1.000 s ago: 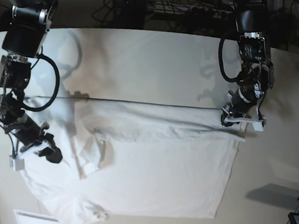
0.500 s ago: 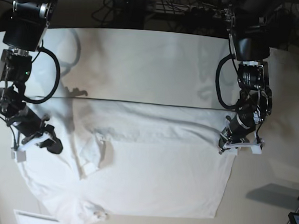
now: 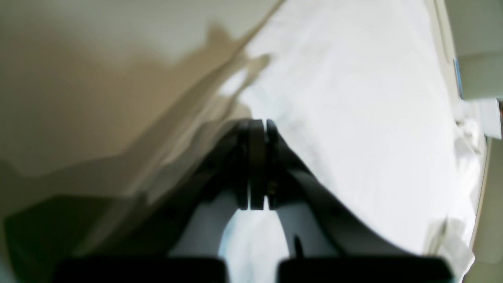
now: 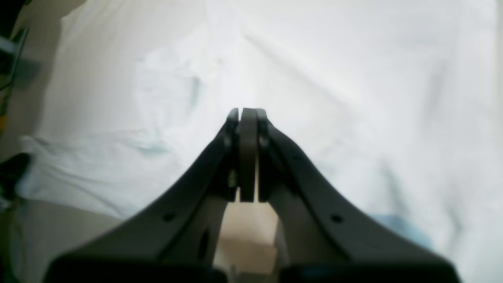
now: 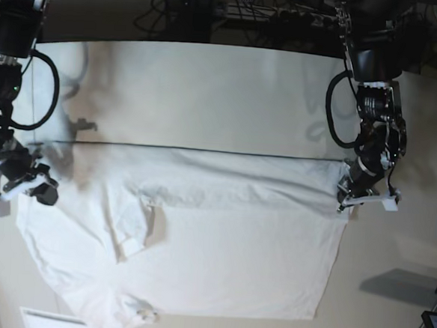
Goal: Fold the T-shirt properly
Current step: 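Move both grippers back to the folded edge of the shirt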
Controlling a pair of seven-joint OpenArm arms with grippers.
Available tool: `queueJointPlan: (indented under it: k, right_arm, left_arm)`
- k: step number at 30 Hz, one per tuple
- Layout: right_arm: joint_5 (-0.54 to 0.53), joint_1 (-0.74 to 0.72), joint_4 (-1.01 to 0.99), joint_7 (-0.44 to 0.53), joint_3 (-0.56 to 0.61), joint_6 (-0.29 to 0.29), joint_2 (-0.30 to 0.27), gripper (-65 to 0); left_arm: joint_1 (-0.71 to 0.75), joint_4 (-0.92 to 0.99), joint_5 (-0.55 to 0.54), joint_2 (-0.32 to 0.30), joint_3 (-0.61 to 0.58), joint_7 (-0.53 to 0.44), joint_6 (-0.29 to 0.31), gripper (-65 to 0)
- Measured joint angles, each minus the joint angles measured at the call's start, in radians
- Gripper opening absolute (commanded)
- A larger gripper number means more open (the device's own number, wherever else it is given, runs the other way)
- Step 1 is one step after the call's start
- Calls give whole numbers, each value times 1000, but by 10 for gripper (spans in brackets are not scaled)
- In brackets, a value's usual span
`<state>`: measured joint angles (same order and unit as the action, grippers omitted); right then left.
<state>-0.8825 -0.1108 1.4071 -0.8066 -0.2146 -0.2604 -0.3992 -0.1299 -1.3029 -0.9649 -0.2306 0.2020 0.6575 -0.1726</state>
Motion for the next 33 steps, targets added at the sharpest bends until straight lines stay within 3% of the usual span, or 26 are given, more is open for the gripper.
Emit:
queueJointPlan:
  k: [5, 7, 12, 15, 21, 24, 27, 33]
  right_arm:
    - [255, 85, 174, 97, 53, -1, -35, -646]
    - [388, 107, 246, 135, 103, -15, -24, -628]
    - [644, 186, 296, 187, 168, -16, 47, -435]
    - [696, 202, 289, 206, 167, -16, 77, -405]
    - [709, 200, 193, 305, 167, -16, 81, -400]
    - [713, 199, 133, 361, 166, -15, 80, -400]
    - [707, 197, 81, 410, 146, -23, 82, -400]
    - [718, 164, 22, 414, 96, -6, 75, -400]
  left_arm:
    - [107, -280, 23, -17, 24, -10, 4, -650]
    - [142, -386, 108, -16, -5, -13, 14, -650]
    - [209, -484, 421, -2, -89, 4, 15, -650]
    - [204, -481, 436, 10, -91, 3, 20, -650]
    - [196, -454, 539, 10, -89, 1, 125, -650]
    - [185, -442, 603, 14, -92, -2, 127, -650]
    - [178, -402, 610, 14, -92, -87, 133, -650]
    - [168, -267, 615, 14, -103, -121, 128, -650]
